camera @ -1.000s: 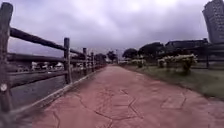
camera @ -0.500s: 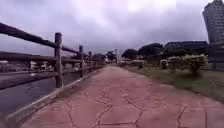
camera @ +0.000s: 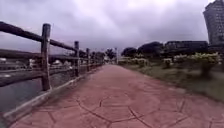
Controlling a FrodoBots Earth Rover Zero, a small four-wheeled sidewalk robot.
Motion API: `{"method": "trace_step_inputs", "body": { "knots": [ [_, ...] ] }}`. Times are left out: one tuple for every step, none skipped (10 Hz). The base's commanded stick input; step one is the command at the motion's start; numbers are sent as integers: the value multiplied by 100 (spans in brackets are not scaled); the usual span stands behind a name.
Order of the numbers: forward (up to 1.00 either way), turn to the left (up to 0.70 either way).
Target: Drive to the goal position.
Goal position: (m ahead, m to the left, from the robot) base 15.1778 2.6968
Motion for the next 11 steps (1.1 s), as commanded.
{"method": "trace_step_inputs", "body": {
  "knots": [
    [95,0],
    [95,0],
    [95,0],
    [96,0],
    [97,0],
    [97,0],
    [98,0],
    [98,0],
    [98,0],
    [98,0],
    [98,0]
  ]
}}
